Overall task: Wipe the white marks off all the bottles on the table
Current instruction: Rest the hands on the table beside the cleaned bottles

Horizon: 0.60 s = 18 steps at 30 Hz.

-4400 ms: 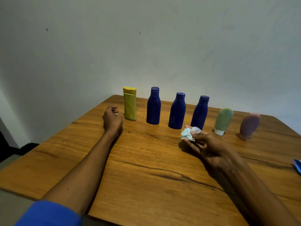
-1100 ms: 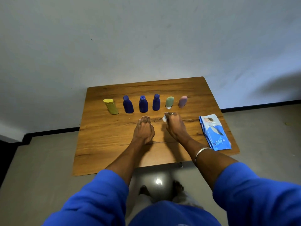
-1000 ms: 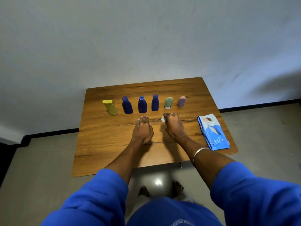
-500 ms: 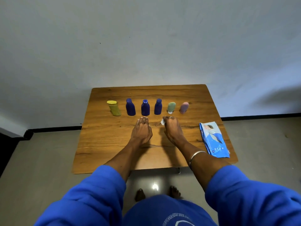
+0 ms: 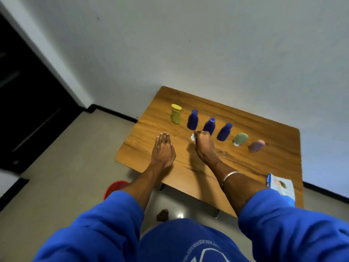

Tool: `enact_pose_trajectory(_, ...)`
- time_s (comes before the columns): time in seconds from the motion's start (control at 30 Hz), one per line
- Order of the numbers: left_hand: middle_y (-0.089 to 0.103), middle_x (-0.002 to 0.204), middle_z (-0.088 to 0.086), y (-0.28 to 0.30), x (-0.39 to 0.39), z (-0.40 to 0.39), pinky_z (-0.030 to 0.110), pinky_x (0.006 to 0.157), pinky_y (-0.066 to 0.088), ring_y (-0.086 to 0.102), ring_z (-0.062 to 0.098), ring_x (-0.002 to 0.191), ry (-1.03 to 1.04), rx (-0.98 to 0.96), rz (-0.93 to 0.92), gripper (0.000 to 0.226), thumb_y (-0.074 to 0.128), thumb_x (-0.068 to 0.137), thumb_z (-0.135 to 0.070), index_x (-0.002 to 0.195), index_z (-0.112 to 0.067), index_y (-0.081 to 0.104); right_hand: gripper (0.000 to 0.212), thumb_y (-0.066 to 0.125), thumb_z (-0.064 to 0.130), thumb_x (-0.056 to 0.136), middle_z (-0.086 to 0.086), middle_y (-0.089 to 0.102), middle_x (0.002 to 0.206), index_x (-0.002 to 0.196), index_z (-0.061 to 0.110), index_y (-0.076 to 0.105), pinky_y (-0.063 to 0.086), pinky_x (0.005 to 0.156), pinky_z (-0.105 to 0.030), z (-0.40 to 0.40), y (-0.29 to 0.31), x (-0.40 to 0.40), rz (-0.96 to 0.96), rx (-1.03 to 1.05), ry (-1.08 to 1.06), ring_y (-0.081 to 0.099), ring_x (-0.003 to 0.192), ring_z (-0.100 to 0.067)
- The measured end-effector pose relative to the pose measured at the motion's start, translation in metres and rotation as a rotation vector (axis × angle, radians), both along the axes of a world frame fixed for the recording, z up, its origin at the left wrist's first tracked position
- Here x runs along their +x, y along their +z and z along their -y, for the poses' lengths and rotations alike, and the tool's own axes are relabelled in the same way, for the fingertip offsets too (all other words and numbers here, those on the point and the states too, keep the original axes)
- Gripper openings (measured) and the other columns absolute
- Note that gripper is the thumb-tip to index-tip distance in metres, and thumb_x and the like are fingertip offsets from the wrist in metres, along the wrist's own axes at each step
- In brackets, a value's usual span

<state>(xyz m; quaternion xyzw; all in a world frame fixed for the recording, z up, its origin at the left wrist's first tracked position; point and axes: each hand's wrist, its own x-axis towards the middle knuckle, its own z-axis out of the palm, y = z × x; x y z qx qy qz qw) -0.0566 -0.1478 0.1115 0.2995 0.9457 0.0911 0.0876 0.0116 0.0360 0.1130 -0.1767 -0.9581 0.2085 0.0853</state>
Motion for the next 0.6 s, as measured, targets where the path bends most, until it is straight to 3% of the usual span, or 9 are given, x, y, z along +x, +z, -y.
enact_pose_trajectory(0.1, 0.028, 0.163, 0.022, 0.001, -0.008, 0.034, 0.041, 0.128, 0.01, 0.021, 0.033, 0.155, 0.138, 0.002, 0.001, 0.059, 0.032, 0.103, -0.021, 0.156, 0.006, 0.026, 0.018, 0.054, -0.002, 0.095, -0.011, 0.064, 0.103, 0.106, 0.012, 0.06, 0.051, 0.073, -0.032, 0.025, 0.0, -0.029, -0.011, 0.017, 0.154, 0.063, 0.091, -0.026)
enact_pose_trajectory(0.3, 0.033, 0.16, 0.027, -0.007, -0.006, 0.108, 0.042, 0.128, 0.011, 0.026, 0.038, 0.152, 0.426, 0.019, -0.005, 0.071, 0.018, 0.093, -0.028, 0.153, 0.009, 0.03, 0.026, 0.05, -0.011, 0.086, -0.018, 0.065, 0.103, 0.102, 0.005, 0.062, 0.055, 0.076, -0.044, 0.095, -0.005, -0.071, -0.021, 0.009, 0.441, 0.061, 0.096, -0.036)
enact_pose_trajectory(0.5, 0.03, 0.161, 0.026, -0.014, 0.001, 0.176, 0.042, 0.128, 0.009, 0.023, 0.037, 0.153, 0.641, -0.003, 0.011, 0.06, 0.027, 0.102, -0.02, 0.154, 0.009, 0.027, 0.021, 0.052, -0.007, 0.087, -0.021, 0.067, 0.1, 0.1, 0.004, 0.063, 0.05, 0.07, -0.039, 0.173, -0.018, -0.105, 0.009, -0.018, 0.655, 0.062, 0.097, -0.04)
enact_pose_trajectory(0.6, 0.029, 0.163, 0.024, -0.019, 0.002, 0.206, 0.042, 0.128, 0.008, 0.022, 0.036, 0.153, 0.727, -0.028, 0.021, 0.057, 0.034, 0.104, -0.017, 0.155, 0.007, 0.026, 0.017, 0.055, -0.002, 0.09, -0.02, 0.069, 0.103, 0.102, 0.004, 0.066, 0.056, 0.078, -0.046, 0.209, -0.023, -0.12, 0.037, -0.033, 0.731, 0.064, 0.099, -0.039)
